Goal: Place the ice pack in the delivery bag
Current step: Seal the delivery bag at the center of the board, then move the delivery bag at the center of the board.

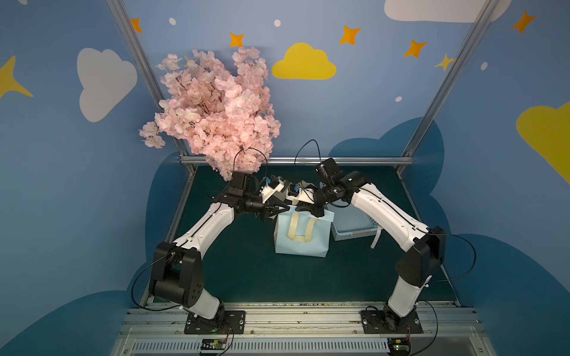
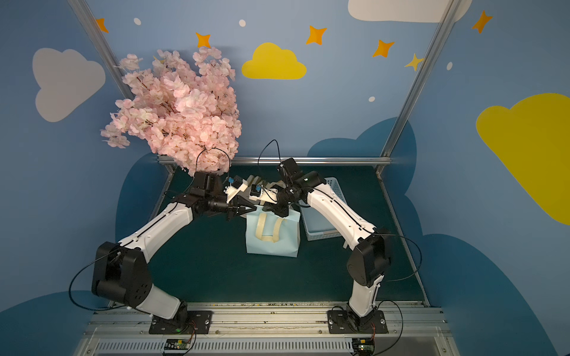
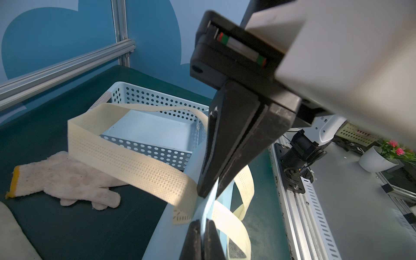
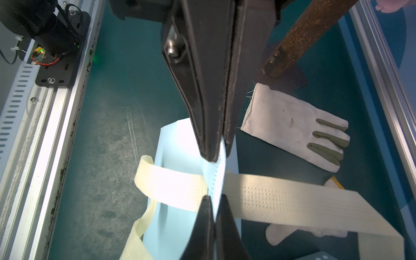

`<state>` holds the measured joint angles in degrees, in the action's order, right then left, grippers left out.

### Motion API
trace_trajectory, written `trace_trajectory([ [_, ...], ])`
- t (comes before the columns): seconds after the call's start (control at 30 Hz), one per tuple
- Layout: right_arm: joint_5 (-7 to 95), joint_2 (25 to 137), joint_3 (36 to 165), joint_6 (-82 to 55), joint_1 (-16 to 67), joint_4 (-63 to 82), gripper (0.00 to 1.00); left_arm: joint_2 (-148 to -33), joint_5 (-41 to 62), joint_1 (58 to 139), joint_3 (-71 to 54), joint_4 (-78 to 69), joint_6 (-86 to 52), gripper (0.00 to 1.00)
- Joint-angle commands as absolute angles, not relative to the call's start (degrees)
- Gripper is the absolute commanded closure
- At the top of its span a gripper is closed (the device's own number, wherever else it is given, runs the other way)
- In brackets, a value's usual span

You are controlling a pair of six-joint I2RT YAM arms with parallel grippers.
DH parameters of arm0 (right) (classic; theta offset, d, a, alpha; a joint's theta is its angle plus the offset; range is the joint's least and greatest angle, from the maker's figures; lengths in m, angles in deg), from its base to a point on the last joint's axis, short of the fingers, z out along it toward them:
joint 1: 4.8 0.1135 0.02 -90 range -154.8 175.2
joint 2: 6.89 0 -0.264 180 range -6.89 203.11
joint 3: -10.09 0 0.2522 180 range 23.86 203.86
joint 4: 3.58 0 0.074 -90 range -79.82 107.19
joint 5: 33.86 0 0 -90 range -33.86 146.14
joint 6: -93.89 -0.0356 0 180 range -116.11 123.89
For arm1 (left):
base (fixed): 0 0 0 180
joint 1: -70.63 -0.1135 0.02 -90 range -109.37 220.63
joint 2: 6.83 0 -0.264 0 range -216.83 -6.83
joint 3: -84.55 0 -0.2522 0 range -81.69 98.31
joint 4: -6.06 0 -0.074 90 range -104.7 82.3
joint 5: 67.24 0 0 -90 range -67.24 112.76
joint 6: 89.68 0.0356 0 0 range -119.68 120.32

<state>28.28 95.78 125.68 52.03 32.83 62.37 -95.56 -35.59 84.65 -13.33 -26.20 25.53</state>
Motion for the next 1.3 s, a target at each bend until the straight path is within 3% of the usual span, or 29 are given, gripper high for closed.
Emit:
trace_trajectory([
  [0.0, 33.37, 92.26, 124.64, 50.66, 28.1, 71.78, 1.0, -93.87, -32.36, 82.14, -14.6, -27.2, 24.77, 0.97],
  [0.17, 32.03, 91.22, 124.78, 50.22, 27.46, 71.28, 1.0, -92.82, -32.58, 82.23, -15.49, -25.68, 23.7, 0.94],
  [0.27, 31.79, 91.02, 124.36, 50.04, 27.38, 70.92, 1.0, -92.44, -32.59, 82.38, -15.75, -25.48, 23.25, 0.71],
  [0.3, 31.6, 91.04, 124.19, 50.22, 27.41, 70.84, 0.55, -92.35, -32.55, 82.4, -15.9, -25.42, 23.3, 0.64],
  [0.33, 30.98, 91.17, 123.93, 50.83, 27.37, 70.89, 0.02, -92.31, -32.68, 82.45, -16.03, -25.53, 23.25, 0.62],
  [0.63, 28.03, 92.08, 123.96, 51.03, 27.5, 70.61, 0.02, -91.59, -34.27, 83.37, -16.71, -23.94, 23.12, 0.39],
  [0.9, 36.18, 87.94, 122.44, 49.87, 26.8, 71.86, 0.03, -89.12, -31.22, 83.61, -17.91, -23.06, 22.38, 0.33],
  [1.17, 37.68, 86.58, 119.38, 50.39, 25.44, 73.28, 0.3, -82.28, -23.36, 83.19, -22.6, -21.9, 21.14, 0.31],
  [1.27, 37.43, 86.36, 119.13, 50.73, 25.14, 73.47, 0.47, -79.92, -20.88, 82.85, -24.38, -22.16, 20.77, 0.31],
])
